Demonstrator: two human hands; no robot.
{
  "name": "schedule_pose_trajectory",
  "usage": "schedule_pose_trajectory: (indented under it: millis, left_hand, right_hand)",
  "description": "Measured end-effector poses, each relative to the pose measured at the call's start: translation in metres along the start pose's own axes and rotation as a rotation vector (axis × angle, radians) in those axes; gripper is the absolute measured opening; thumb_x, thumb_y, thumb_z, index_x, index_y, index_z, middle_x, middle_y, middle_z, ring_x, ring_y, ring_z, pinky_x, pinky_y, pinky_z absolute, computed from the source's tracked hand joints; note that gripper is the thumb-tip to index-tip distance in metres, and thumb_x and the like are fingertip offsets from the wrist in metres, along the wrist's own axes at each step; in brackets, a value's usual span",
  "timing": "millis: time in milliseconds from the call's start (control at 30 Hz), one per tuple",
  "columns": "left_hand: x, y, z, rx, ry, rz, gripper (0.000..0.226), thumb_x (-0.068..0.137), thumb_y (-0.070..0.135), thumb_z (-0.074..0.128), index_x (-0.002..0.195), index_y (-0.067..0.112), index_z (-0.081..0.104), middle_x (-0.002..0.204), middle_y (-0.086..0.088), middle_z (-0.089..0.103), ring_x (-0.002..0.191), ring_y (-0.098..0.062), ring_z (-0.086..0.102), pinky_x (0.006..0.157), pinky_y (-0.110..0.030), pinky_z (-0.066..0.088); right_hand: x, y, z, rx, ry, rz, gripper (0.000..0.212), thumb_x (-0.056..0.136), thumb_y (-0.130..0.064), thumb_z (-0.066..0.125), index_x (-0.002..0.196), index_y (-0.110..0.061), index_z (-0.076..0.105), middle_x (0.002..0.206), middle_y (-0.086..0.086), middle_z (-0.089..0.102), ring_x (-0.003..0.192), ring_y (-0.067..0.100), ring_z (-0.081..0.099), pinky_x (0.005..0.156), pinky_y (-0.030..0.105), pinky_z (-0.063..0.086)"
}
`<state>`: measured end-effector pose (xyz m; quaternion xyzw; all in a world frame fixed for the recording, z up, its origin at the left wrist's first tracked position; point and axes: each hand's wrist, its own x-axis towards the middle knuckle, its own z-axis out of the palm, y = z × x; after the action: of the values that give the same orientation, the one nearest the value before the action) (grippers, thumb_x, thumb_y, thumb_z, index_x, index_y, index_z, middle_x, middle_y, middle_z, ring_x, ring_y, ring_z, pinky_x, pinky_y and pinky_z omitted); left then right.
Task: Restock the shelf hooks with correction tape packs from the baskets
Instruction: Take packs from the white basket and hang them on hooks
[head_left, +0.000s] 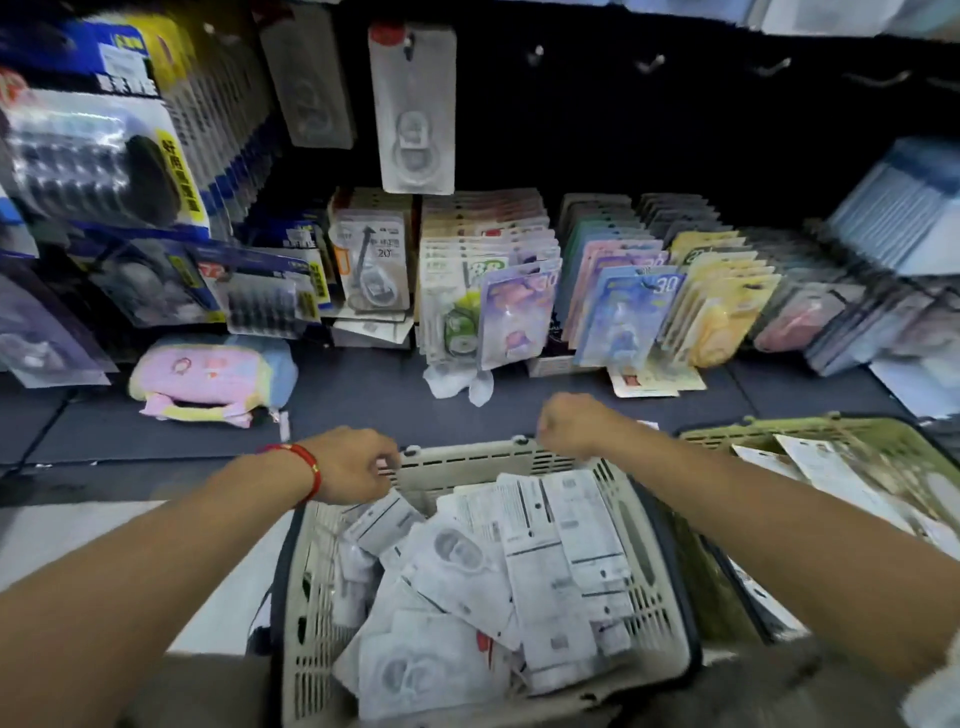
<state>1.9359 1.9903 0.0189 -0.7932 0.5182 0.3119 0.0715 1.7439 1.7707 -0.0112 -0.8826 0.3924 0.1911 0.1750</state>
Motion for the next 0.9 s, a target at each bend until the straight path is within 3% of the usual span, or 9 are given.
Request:
schedule_pose_trajectory:
  millis: [167, 267, 333, 467, 533, 633, 767, 833, 900]
  left_hand:
    - [0.008, 0.039, 0.033, 0.075, -0.065, 0.08, 0.038, 0.102, 0.026, 0.057, 0.139, 0.022, 0.061, 0.14, -0.005, 0.064, 0.129, -0.026, 0.058, 0.106, -0.03, 0.045]
    - [0.009, 0.063, 0.04, 0.048, -0.036, 0.161, 0.037, 0.103, 0.024, 0.057, 0.14, 0.023, 0.059, 0.138, -0.003, 0.064, 0.129, -0.024, 0.057, 0.107, -0.032, 0.045]
    - [0.007, 0.078, 0.043, 0.035, -0.008, 0.225, 0.039, 0.102, 0.026, 0.06, 0.141, 0.027, 0.059, 0.139, -0.002, 0.062, 0.129, -0.023, 0.056, 0.101, -0.029, 0.043]
    - [0.005, 0.098, 0.049, -0.025, 0.152, 0.373, 0.051, 0.1, 0.027, 0.062, 0.15, 0.031, 0.049, 0.153, 0.001, 0.05, 0.143, -0.021, 0.043, 0.117, -0.033, 0.035]
    - [0.005, 0.1, 0.052, -0.004, 0.267, 0.386, 0.064, 0.099, 0.029, 0.064, 0.158, 0.03, 0.037, 0.162, -0.001, 0.037, 0.15, -0.024, 0.032, 0.122, -0.038, 0.03]
    - [0.004, 0.101, 0.053, 0.065, 0.304, 0.383, 0.088, 0.097, 0.042, 0.07, 0.166, 0.036, 0.015, 0.174, 0.002, 0.012, 0.159, -0.022, 0.012, 0.126, -0.051, 0.024]
    - [0.006, 0.094, 0.054, -0.105, 0.25, 0.31, 0.06, 0.092, 0.036, 0.076, 0.148, 0.028, 0.054, 0.142, -0.003, 0.063, 0.131, -0.027, 0.057, 0.105, -0.039, 0.047]
    - [0.006, 0.083, 0.059, -0.181, 0.226, 0.191, 0.03, 0.091, 0.03, 0.078, 0.117, 0.02, 0.065, 0.12, -0.004, 0.071, 0.113, -0.028, 0.064, 0.089, -0.034, 0.05]
    - [0.006, 0.069, 0.068, -0.253, 0.192, 0.07, 0.023, 0.09, 0.029, 0.078, 0.106, 0.022, 0.062, 0.111, -0.003, 0.071, 0.105, -0.028, 0.066, 0.075, -0.031, 0.049]
  right_hand:
    - [-0.039, 0.041, 0.128, -0.218, -0.182, 0.14, 0.076, 0.105, -0.052, 0.048, 0.16, -0.004, 0.027, 0.161, 0.024, 0.035, 0.146, 0.043, 0.039, 0.118, 0.049, 0.036]
    - [-0.061, 0.047, 0.176, -0.116, -0.128, 0.162, 0.078, 0.11, -0.037, 0.04, 0.167, -0.011, -0.006, 0.174, 0.017, 0.002, 0.158, 0.044, 0.01, 0.127, 0.053, 0.019]
    - [-0.07, 0.05, 0.177, -0.032, -0.032, 0.137, 0.07, 0.108, -0.018, 0.043, 0.166, -0.011, 0.004, 0.17, 0.016, 0.019, 0.152, 0.042, 0.028, 0.122, 0.052, 0.033]
    - [-0.084, 0.059, 0.131, 0.066, 0.37, 0.161, 0.04, 0.103, -0.005, 0.044, 0.141, -0.014, 0.052, 0.119, 0.01, 0.071, 0.102, 0.034, 0.071, 0.079, 0.039, 0.053]
    - [-0.091, 0.062, 0.101, 0.11, 0.524, 0.058, 0.04, 0.104, -0.008, 0.047, 0.14, -0.017, 0.061, 0.117, 0.009, 0.075, 0.098, 0.033, 0.073, 0.08, 0.039, 0.057]
    - [-0.098, 0.048, 0.064, 0.323, 0.44, -0.317, 0.036, 0.104, -0.011, 0.056, 0.136, -0.018, 0.07, 0.124, 0.004, 0.077, 0.111, 0.025, 0.073, 0.097, 0.037, 0.056]
    - [-0.098, 0.022, 0.064, 0.667, 0.393, -0.386, 0.018, 0.098, -0.017, 0.072, 0.113, -0.02, 0.08, 0.098, -0.026, 0.076, 0.089, -0.007, 0.068, 0.086, 0.013, 0.05]
    - [-0.095, 0.017, 0.078, 0.705, 0.508, -0.261, 0.011, 0.099, -0.023, 0.071, 0.108, -0.019, 0.076, 0.089, -0.022, 0.072, 0.076, -0.004, 0.065, 0.075, 0.017, 0.05]
    - [-0.09, 0.025, 0.096, 0.594, 0.493, -0.05, 0.019, 0.104, -0.023, 0.061, 0.117, -0.013, 0.069, 0.106, -0.003, 0.074, 0.093, 0.011, 0.07, 0.085, 0.032, 0.056]
